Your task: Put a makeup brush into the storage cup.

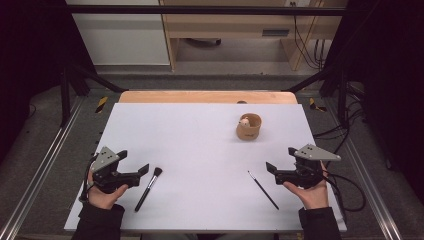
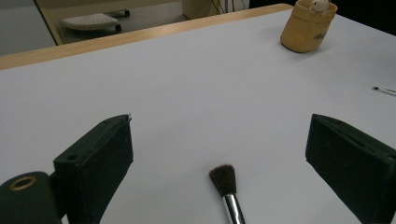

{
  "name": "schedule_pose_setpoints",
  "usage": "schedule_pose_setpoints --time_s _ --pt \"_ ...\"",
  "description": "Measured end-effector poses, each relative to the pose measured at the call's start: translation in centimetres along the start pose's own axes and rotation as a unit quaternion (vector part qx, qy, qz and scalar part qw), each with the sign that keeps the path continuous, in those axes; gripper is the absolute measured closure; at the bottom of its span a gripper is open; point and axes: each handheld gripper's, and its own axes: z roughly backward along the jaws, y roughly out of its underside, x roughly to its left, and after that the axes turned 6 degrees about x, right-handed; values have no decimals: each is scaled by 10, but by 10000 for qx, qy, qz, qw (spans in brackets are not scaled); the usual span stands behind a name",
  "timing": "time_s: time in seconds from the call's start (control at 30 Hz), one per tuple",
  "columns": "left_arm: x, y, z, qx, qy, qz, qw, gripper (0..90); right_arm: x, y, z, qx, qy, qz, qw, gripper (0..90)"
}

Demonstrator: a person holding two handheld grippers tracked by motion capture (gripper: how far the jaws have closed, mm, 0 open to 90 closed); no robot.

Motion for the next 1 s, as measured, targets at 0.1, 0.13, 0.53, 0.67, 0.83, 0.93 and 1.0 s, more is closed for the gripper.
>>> schedule_pose_setpoints --time_s 0.1,0.13,0.53,0.67,0.83,0.93,1.0 --pt "0 0 0 8 -7 -8 10000 68 4 -1 -4 201 -29 4 9998 86" --pt "-1 0 0 10 -9 -17 10000 68 5 -1 -5 262 -38 3 9997 86" --pt "-2 0 -3 68 -12 -72 10000 68 13 1 -21 972 -61 120 9952 91" --pt "-2 1 -4 105 -6 -76 9999 67 15 1 -27 1173 -50 171 9929 97" --pt "-3 1 -5 142 -7 -108 9998 67 19 1 -34 1471 -29 298 9887 100" --pt "-2 1 -5 133 -5 -100 9999 67 19 1 -36 1534 -30 336 9876 103" --pt "-2 1 -6 144 -3 -96 9999 67 20 1 -38 1600 -36 327 9866 104"
